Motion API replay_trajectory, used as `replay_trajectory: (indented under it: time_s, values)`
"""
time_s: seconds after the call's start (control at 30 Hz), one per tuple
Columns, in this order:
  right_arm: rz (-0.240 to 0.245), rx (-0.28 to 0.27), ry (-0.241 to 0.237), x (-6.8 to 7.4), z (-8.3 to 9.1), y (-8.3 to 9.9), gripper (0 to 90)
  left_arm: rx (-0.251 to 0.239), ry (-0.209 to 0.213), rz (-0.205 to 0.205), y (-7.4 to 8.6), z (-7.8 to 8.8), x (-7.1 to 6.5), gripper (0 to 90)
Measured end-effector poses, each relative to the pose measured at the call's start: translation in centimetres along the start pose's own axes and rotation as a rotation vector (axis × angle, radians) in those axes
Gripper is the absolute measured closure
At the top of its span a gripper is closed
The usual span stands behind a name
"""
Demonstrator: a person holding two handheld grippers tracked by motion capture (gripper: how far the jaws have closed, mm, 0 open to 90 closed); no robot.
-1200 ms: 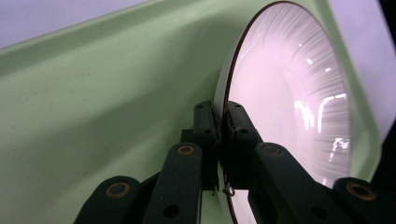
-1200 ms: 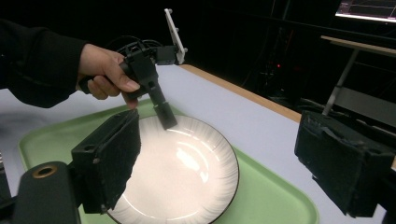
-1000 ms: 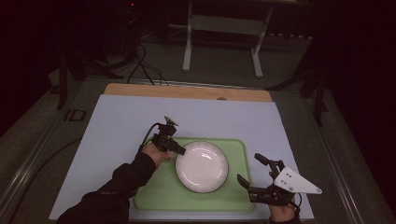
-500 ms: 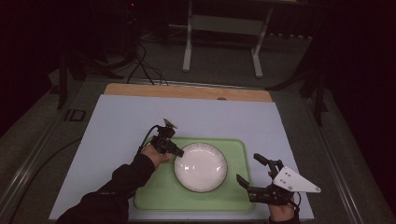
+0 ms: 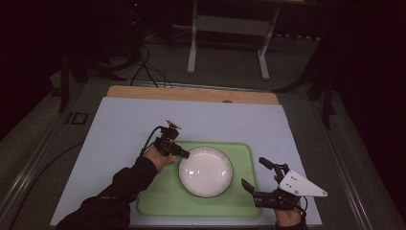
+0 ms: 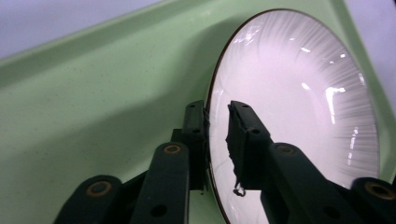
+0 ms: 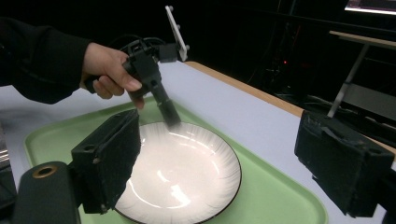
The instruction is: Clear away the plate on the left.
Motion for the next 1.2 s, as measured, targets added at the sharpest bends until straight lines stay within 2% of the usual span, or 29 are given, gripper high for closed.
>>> replay_trajectory:
  time_s: [0.03, 0.1, 0.17, 0.27, 0.37, 0.43, 0.6, 0.63, 0.7, 0.73, 0.83, 0.93, 0.97, 1.0, 1.03, 1.17, 1.2]
  values:
    - [0.000, 0.000, -0.001, 0.0, 0.0, 0.0, 14.1, -0.019, -0.002, -0.022, -0.2, 0.3, -0.2, 70.9]
    - [0.001, 0.001, -0.001, 0.0, -0.1, 0.0, 14.1, -0.031, -0.001, -0.035, -0.4, 0.8, -0.7, 66.9]
    - [0.002, 0.002, -0.001, 0.0, -0.1, 0.0, 14.1, -0.059, -0.004, -0.082, -0.8, 1.3, -1.3, 66.8]
    - [0.003, 0.002, -0.001, 0.0, -0.1, 0.0, 14.1, -0.079, -0.020, -0.133, -1.0, 1.8, -2.0, 61.7]
    - [-0.001, 0.002, 0.002, 0.0, 0.1, 0.1, 14.1, -0.104, 0.000, -0.174, -1.3, 2.6, -2.8, 58.6]
    - [-0.004, 0.004, 0.005, 0.0, 0.1, 0.1, 14.1, -0.124, -0.020, -0.206, -1.4, 3.1, -2.9, 54.8]
    - [-0.001, 0.005, 0.006, 0.0, 0.1, 0.1, 14.1, -0.161, -0.031, -0.232, -1.5, 4.0, -3.4, 39.8]
    - [-0.001, 0.004, 0.006, 0.0, 0.2, 0.1, 14.1, -0.165, -0.036, -0.239, -1.5, 4.1, -3.4, 39.4]
    - [-0.002, 0.006, 0.007, 0.0, 0.2, 0.2, 14.1, -0.173, -0.023, -0.250, -1.4, 4.5, -3.6, 39.3]
    - [-0.002, 0.006, 0.008, 0.0, 0.2, 0.2, 14.1, -0.174, 0.008, -0.263, -1.3, 4.7, -3.9, 37.2]
    - [-0.003, 0.009, 0.006, 0.0, 0.1, 0.2, 14.1, -0.158, 0.052, -0.300, -0.9, 5.1, -4.5, 23.2]
    - [-0.002, 0.010, 0.004, 0.0, 0.0, 0.2, 14.1, -0.154, 0.063, -0.323, -0.8, 5.3, -4.9, 12.3]
    - [-0.002, 0.010, 0.004, 0.0, 0.0, 0.2, 14.1, -0.154, 0.063, -0.323, -0.8, 5.3, -4.9, 9.5]
    - [-0.002, 0.010, 0.003, 0.0, 0.0, 0.2, 14.1, -0.158, 0.086, -0.333, -0.6, 5.6, -5.2, 9.5]
    - [-0.004, 0.010, 0.004, 0.0, 0.0, 0.2, 14.1, -0.165, 0.089, -0.340, -0.6, 5.7, -5.3, 0.3]
    - [-0.001, 0.011, 0.003, 0.0, 0.0, 0.2, 14.1, -0.216, 0.106, -0.352, -0.6, 6.6, -5.5, 0.0]
    - [-0.001, 0.011, 0.002, 0.1, 0.0, 0.2, 14.1, -0.229, 0.100, -0.352, -0.6, 6.8, -5.4, 0.0]
Point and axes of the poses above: each handheld gripper's, and its own axes: z roughly backward along the jaws, y roughly out of its underside, x roughly to its left, the point moved 10 cm from there along -z, roughly forward along the jaws, and after that the axes turned 2 degrees about -x, right-handed, at the moved point
